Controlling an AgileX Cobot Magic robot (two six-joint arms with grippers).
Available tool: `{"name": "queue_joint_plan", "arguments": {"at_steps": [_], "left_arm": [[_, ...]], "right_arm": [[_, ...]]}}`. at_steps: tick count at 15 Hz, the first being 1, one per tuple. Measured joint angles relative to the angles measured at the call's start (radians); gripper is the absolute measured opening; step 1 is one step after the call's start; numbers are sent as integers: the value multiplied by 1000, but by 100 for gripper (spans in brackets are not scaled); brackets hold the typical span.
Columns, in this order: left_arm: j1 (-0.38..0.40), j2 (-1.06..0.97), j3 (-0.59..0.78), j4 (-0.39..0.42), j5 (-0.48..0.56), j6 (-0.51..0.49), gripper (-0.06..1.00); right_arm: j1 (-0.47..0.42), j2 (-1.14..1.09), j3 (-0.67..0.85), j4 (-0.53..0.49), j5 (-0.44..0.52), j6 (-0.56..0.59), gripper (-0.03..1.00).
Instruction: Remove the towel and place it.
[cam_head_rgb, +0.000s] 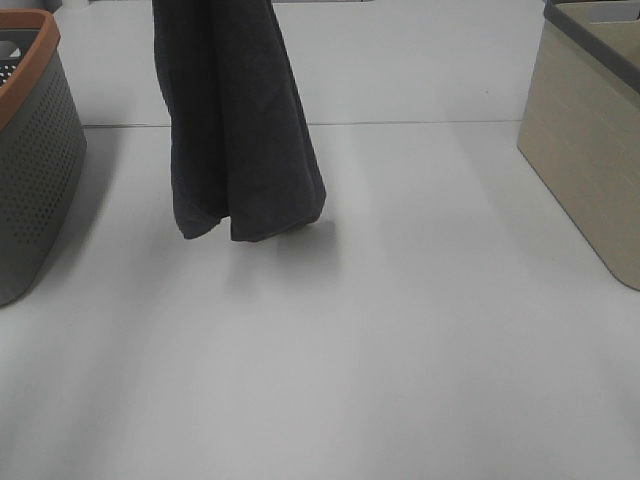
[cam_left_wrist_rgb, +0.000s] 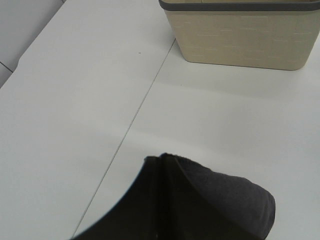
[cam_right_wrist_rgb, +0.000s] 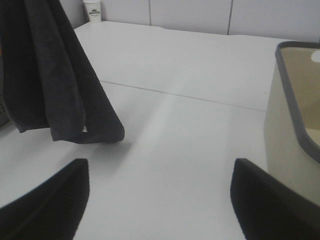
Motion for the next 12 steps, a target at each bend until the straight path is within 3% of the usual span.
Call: {"name": "queue_joint_plan", "arguments": {"at_steps": [1, 2, 4, 5, 6, 9, 11, 12], "left_arm": [[0, 0, 0, -2, 1, 1, 0], [0, 0, 0, -12, 1, 1, 0], [0, 1, 0, -27, 1, 1, 0], [0, 1, 0, -28, 1, 1, 0], [0, 1, 0, -28, 1, 1, 0], [0, 1, 0, -28, 1, 1, 0], [0, 1, 0, -28, 1, 1, 0], [0, 1, 0, -28, 1, 1, 0]], "right_arm": [[0, 70, 0, 88, -44, -110, 76], [0, 235, 0, 311, -91, -390, 73], [0, 414, 0, 584, -96, -722, 69], [0, 498, 0, 727, -94, -887, 68], [0, 544, 0, 807, -90, -980, 68], [0, 807, 0, 1240, 10, -1494, 67], [0, 952, 0, 1332, 123, -1716, 67], [0, 1021, -7, 1337, 161, -1761, 65]]}}
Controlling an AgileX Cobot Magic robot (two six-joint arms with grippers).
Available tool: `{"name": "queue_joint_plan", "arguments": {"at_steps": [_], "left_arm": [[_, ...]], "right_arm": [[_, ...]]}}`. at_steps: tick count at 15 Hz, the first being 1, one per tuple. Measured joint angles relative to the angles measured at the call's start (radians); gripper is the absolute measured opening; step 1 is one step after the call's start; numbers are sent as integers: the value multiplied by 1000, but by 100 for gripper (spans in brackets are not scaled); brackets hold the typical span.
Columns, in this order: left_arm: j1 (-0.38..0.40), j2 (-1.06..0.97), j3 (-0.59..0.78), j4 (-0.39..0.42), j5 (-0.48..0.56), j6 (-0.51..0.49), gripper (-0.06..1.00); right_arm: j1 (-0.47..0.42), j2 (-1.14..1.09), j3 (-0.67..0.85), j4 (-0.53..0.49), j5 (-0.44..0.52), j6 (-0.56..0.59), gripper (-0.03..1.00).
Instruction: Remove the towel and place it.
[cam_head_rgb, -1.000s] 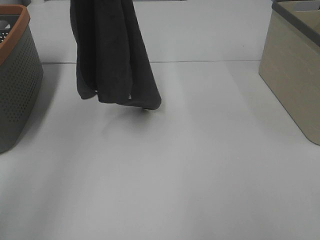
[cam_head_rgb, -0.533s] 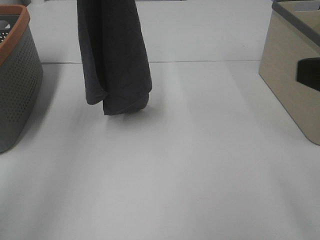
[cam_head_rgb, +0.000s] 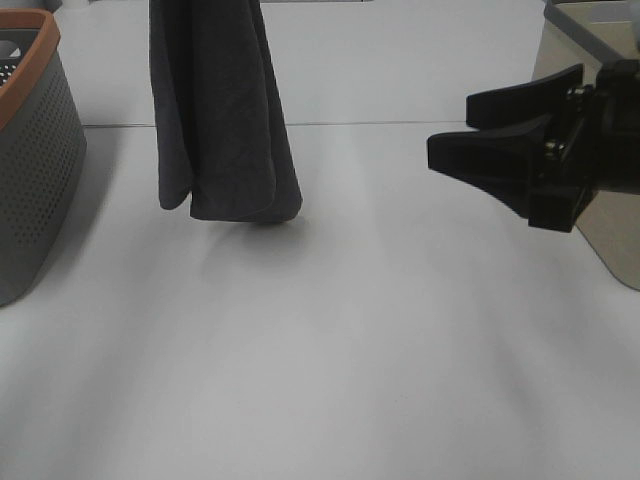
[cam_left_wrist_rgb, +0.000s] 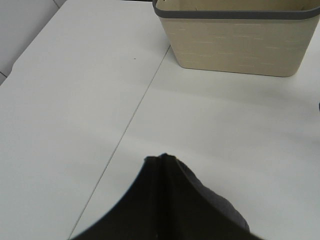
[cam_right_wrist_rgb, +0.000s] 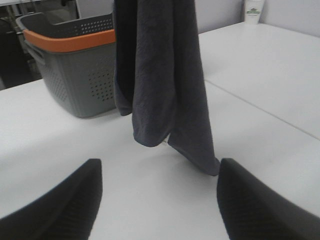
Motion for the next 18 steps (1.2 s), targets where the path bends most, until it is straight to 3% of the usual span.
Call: {"name": "queue_joint_plan", "arguments": {"at_steps": [3, 5, 6, 9, 11, 16, 18], "left_arm": [[0, 0, 0, -1, -2, 0, 0], [0, 0, 0, -3, -5, -1, 0], [0, 0, 0, -3, -6, -12, 0], [0, 0, 0, 5, -19, -60, 0], [0, 0, 0, 17, -22, -76, 0], [0, 0, 0, 29, -42, -121, 0], [0, 0, 0, 31, -46, -129, 0]], "right_arm": [[14, 139, -35, 9, 25, -16, 63], [114, 182, -80, 15, -8, -17, 63], [240, 195, -122, 16, -123, -16, 63], [416, 216, -243, 13, -349, 57, 63], [497, 256, -330, 15, -416, 94, 63], [639, 439, -513, 17, -449, 168, 60], [676, 565, -628, 15, -590, 270, 60]]}}
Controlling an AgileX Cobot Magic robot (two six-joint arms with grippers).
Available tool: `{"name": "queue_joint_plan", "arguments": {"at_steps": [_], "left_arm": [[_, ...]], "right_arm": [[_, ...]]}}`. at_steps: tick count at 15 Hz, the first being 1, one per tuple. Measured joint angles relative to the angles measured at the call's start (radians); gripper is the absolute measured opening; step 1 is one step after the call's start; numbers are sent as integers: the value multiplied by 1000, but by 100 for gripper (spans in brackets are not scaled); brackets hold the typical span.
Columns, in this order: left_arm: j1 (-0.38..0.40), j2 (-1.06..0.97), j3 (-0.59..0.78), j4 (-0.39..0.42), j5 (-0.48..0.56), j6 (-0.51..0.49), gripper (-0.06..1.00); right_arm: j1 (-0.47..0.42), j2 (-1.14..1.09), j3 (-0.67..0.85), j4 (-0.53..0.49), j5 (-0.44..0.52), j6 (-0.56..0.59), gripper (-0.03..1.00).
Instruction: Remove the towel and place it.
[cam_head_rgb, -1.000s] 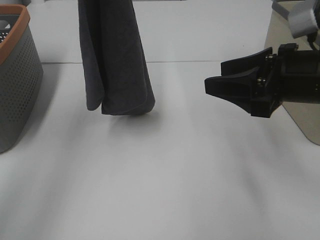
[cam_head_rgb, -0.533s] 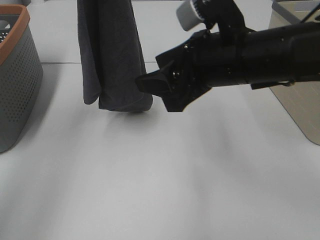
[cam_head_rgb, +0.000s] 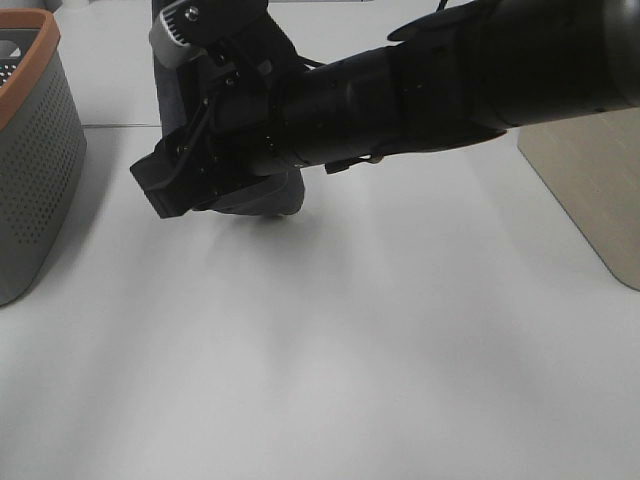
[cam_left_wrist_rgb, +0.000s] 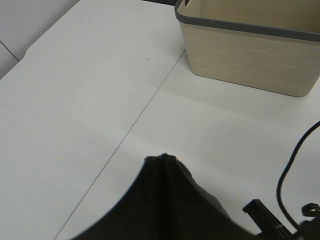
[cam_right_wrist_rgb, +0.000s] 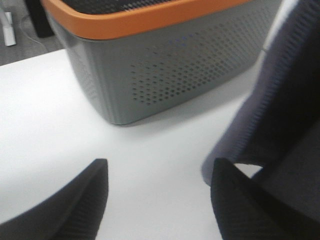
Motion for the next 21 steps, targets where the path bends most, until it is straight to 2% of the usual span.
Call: {"name": "queue_joint_plan", "arguments": {"at_steps": [2, 8, 10, 12, 13, 14, 17, 18, 19, 21], "left_arm": [[0, 0, 0, 0, 0, 0, 0], [0, 0, 0, 0, 0, -3, 0], [0, 0, 0, 6, 0, -20, 0], [0, 2, 0, 34, -2, -49, 0], [0, 7, 0, 64, -7, -83, 0], [0, 23, 0, 147, -18, -175, 0], [0, 32, 0, 330, -62, -333, 0], [0, 32, 0, 365, -68, -376, 0], [0, 32, 0, 425, -68, -457, 0], [0, 32, 0, 485, -69, -617, 0]], "right_arm": [[0, 55, -44, 0, -97, 78, 60], [0, 193, -174, 3, -137, 110, 58], [0, 231, -203, 3, -131, 111, 51], [0, 242, -214, 3, -124, 111, 33], [0, 242, -215, 3, -119, 112, 20], [0, 238, -212, 3, -106, 112, 2], [0, 177, -117, 3, -101, 113, 2], [0, 155, -89, 3, -100, 113, 2], [0, 104, -36, 3, -101, 112, 2], [0, -19, 72, -39, -129, 112, 2]]}}
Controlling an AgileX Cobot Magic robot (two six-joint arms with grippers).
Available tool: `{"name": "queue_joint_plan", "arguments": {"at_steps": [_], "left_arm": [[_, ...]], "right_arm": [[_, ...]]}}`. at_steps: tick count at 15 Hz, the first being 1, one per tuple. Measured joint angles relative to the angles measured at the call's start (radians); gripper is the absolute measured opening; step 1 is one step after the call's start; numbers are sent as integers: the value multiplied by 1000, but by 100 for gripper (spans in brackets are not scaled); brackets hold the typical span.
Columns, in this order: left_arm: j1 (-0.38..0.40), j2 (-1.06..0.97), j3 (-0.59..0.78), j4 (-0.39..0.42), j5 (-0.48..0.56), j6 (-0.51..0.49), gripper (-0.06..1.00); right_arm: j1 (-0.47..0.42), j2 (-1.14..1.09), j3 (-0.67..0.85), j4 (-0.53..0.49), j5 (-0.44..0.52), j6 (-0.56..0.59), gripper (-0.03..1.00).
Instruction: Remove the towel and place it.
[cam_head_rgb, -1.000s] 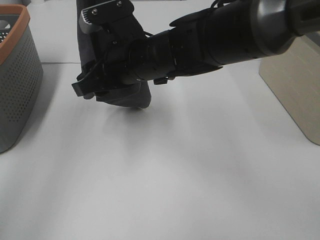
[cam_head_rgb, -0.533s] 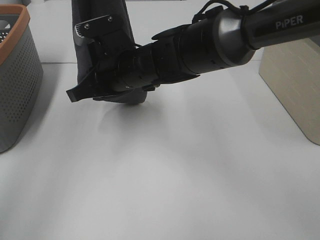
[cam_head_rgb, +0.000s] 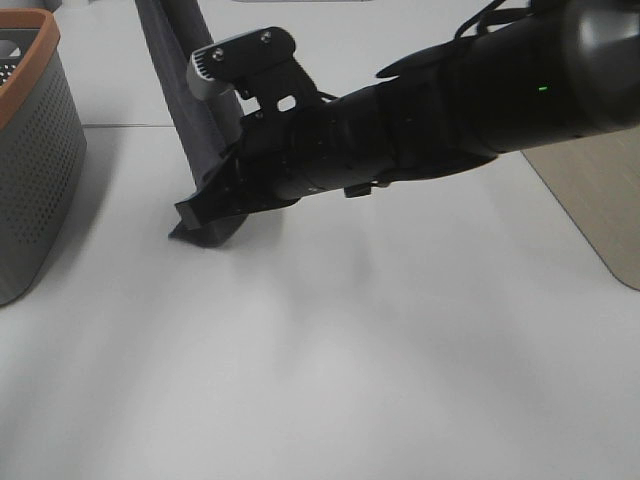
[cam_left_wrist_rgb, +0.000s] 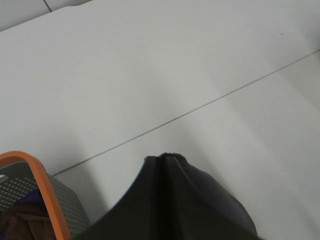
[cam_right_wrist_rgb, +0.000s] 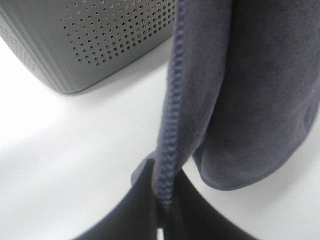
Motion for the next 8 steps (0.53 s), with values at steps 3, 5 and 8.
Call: {"name": "queue_joint_plan", "arguments": {"at_steps": [3, 5, 8], "left_arm": [[0, 0, 0, 37, -6, -127, 0], [0, 0, 0, 97, -50, -255, 0], [0, 2, 0, 104, -44, -315, 0]], "right_arm": [[-16, -163, 93, -108, -31, 0, 2], [-167, -293, 123, -285, 162, 124, 2], [-313, -309, 78, -713, 428, 467, 2]]}}
